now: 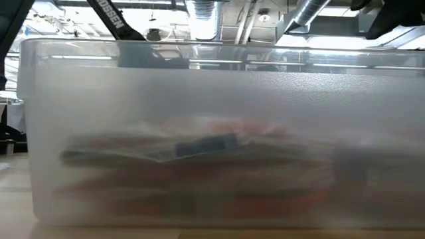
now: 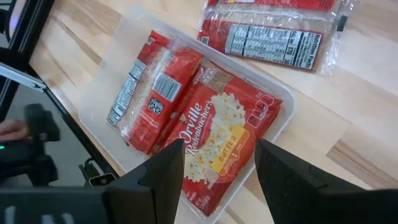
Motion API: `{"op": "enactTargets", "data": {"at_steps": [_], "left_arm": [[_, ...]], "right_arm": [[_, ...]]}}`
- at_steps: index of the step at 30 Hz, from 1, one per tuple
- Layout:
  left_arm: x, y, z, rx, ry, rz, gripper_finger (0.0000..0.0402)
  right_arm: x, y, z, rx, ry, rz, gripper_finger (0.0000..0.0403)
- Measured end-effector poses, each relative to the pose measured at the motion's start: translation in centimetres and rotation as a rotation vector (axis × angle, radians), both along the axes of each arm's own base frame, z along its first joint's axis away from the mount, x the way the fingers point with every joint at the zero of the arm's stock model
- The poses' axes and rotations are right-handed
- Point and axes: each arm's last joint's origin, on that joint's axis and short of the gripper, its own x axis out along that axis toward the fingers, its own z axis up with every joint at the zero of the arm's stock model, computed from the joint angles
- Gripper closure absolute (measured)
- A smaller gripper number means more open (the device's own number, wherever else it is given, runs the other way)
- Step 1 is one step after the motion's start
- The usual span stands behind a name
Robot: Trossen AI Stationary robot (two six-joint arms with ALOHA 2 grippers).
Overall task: Sort popcorn bags into baskets
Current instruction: Put the red popcorn bag into the transparent bin
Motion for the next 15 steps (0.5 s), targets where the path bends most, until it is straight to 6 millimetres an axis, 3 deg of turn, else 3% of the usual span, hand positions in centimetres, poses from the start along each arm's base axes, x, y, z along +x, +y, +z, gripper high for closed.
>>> {"op": "enactTargets", "data": {"at_steps": [3, 8, 9, 15], "left_arm": [[0.1, 0.2, -0.5, -0.040, 0.007, 0.054, 0.0206], [0.1, 0.1, -0.7, -0.033, 0.006, 0.111, 0.0360], [0.1, 0.1, -0.7, -0.036, 0.001, 0.123, 0.0377], [0.1, -1.1, -0.1, -0.090, -0.021, 0.170, 0.0386]], "right_arm": [[0.1, 0.0, 0.0, 0.013, -0.007, -0.012, 0.0189], [0.1, 0.0, 0.0, 0.002, -0.017, -0.022, 0.0194], [0.1, 0.0, 0.1, -0.002, -0.020, -0.025, 0.0195], [0.1, 0.0, 0.1, -0.026, -0.039, -0.039, 0.0193]]}}
